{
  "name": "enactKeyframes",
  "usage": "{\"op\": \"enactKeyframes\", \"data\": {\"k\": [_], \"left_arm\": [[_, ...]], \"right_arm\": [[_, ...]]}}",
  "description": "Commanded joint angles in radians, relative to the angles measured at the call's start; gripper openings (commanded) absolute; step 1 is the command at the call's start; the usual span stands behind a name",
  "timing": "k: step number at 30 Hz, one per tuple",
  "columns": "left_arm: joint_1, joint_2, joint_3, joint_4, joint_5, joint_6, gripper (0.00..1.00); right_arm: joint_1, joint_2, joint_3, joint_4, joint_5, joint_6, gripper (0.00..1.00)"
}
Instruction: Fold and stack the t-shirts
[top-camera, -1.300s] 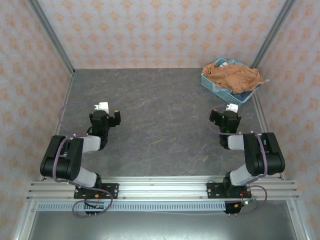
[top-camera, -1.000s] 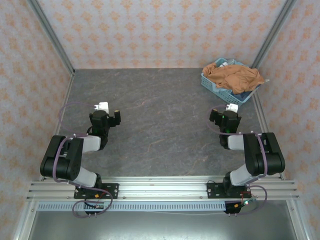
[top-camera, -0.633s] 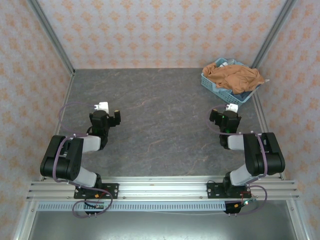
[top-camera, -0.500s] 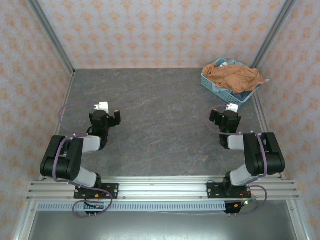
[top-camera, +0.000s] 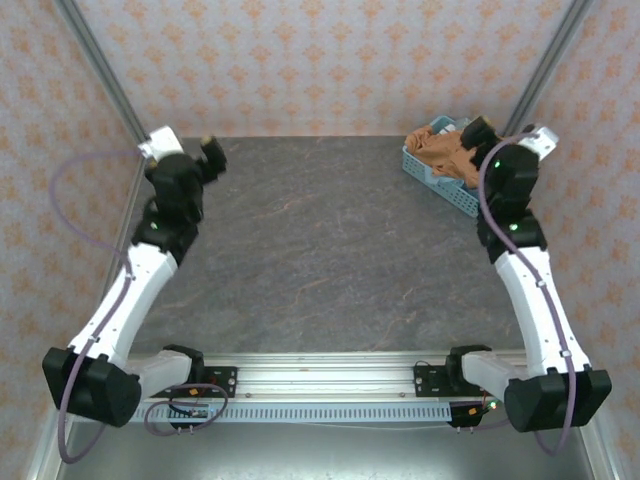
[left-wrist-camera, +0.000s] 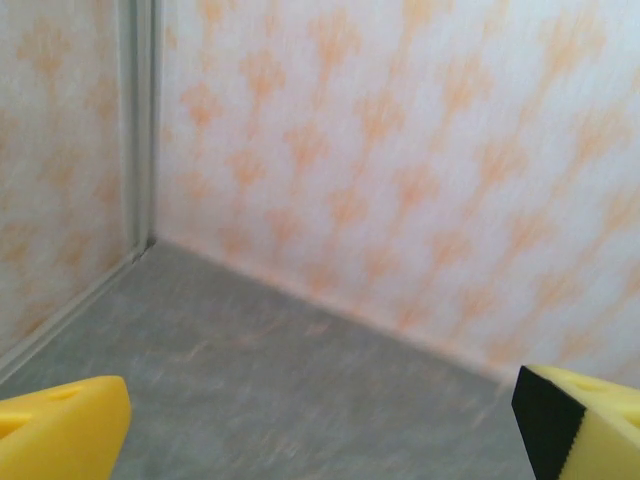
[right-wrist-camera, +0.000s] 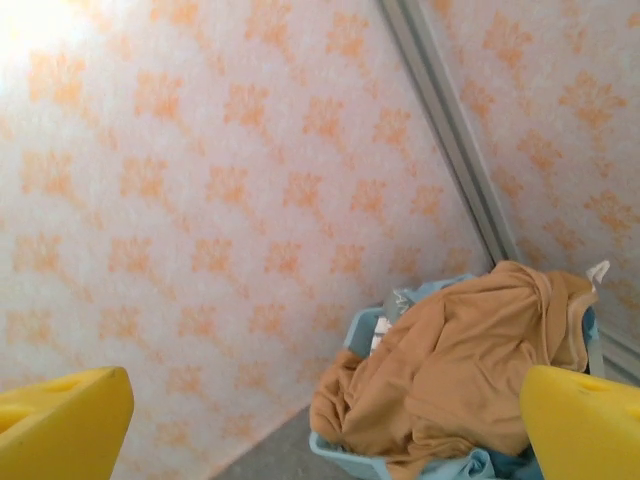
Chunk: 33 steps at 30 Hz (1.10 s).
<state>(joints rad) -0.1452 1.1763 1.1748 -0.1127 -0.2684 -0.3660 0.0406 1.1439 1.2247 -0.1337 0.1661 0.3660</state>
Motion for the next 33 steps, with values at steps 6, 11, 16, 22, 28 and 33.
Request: {"op": "enactKeyframes", "data": {"k": [6, 11, 16, 22, 28, 33], "left_arm": [[-0.066, 0.194, 0.26, -0.384, 0.383, -0.274, 1.0], [-0.166, 0.224, 0.293, -0.369, 0.496, -0.3, 0.95], [-0.268, 0.212, 0.251, -0.296, 0.552, -0.335, 0.9], [-0.324, 0.201, 0.243, -0.249, 0.573, -0.359, 0.85], [-0.325, 0.211, 0.27, -0.281, 0.563, -0.34, 0.82], [-0.326, 0.221, 0.26, -0.296, 0.533, -0.34, 0.79]], "right_arm": [[-0.157, 0.613, 0.526, -0.626, -0.174, 0.173, 1.0], [-0.199, 0.899, 0.771, -0.71, -0.239, 0.16, 0.99], [-0.215, 1.115, 0.968, -0.775, -0.292, 0.168, 0.89], [-0.216, 1.129, 0.929, -0.695, -0.314, 0.197, 0.33], [-0.184, 0.874, 0.697, -0.512, -0.194, 0.211, 0.0], [-0.122, 0.646, 0.62, -0.448, -0.103, 0.177, 0.0]]}}
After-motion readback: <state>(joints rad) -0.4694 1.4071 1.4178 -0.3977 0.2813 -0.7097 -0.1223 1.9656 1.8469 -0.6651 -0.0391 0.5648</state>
